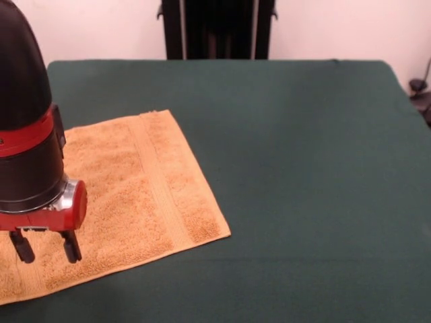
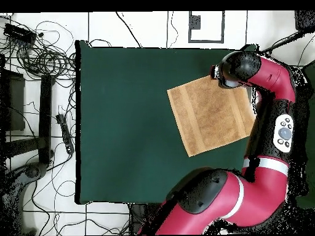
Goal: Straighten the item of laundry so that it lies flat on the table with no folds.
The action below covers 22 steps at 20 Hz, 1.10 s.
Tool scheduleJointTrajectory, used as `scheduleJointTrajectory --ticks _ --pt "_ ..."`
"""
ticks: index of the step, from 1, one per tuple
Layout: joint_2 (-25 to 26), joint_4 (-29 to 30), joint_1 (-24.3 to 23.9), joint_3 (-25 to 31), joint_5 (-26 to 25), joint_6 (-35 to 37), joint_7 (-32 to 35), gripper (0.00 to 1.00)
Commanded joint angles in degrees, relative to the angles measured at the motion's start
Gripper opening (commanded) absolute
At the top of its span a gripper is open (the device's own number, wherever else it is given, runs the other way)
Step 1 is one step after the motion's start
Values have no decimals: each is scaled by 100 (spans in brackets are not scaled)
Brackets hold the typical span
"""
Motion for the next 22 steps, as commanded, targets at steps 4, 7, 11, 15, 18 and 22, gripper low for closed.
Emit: scheduleJointTrajectory --ticks 4,7,11,15,18,22 --pt "315 477 317 -22 249 289 1504 100" --pt "371 368 326 -24 259 302 1486 100" --pt "523 43 357 -7 208 428 1466 100" --pt "641 -195 401 17 178 543 1459 100" --pt "629 -179 405 -1 192 542 1467 100" --pt "611 -131 398 -20 207 511 1452 100"
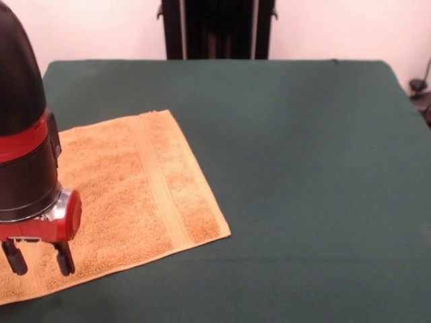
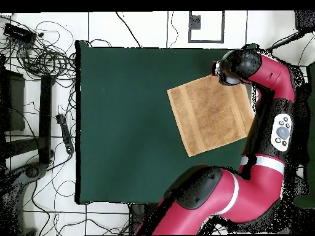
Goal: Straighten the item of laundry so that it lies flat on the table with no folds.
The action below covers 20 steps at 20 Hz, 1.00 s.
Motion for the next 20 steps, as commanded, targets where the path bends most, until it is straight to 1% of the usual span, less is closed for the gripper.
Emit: scheduleJointTrajectory --ticks 1,3,5,6,11,14,16,20 --pt "357 356 340 -2 105 498 1448 100" --pt "334 435 326 -15 121 439 1419 100" --pt "246 656 295 -53 145 288 1405 100" --pt "165 852 271 -88 161 182 1409 100" --pt "-443 2364 11 -199 237 -800 1404 100" --pt "-762 3164 -169 -186 258 -1349 1358 100" --pt "-936 3542 -263 -194 260 -1576 1307 100" --pt "-1164 3986 -453 -138 291 -1786 1072 100"
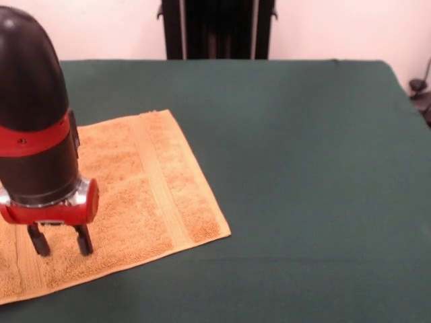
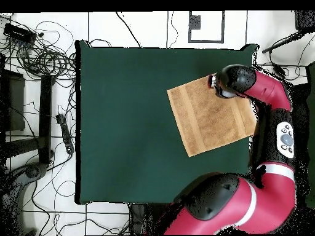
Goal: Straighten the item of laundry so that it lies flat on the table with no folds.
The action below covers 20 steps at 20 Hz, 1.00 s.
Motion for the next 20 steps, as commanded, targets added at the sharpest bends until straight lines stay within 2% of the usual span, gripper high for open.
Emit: scheduleJointTrajectory --ticks 1,10,20 --pt "-585 2187 -195 17 203 -676 1024 100" --pt "-628 2293 -429 253 253 -729 686 100" --pt "-571 2514 -607 312 60 -920 409 100"
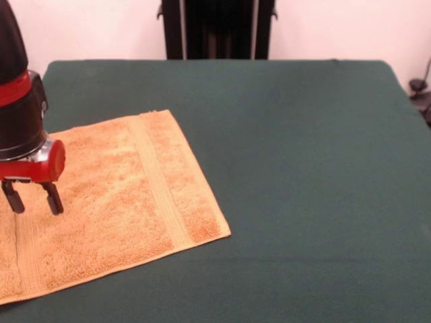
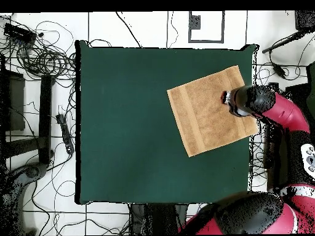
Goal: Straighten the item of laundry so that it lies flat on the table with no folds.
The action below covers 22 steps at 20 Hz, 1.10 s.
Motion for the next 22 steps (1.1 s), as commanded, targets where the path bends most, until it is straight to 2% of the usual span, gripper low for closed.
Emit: scheduleJointTrajectory --ticks 1,10,22 --pt "45 1211 54 330 17 -441 367 100" --pt "-177 1973 -264 328 -309 -877 -36 100" --pt "-564 2907 55 72 -525 -1445 552 100"
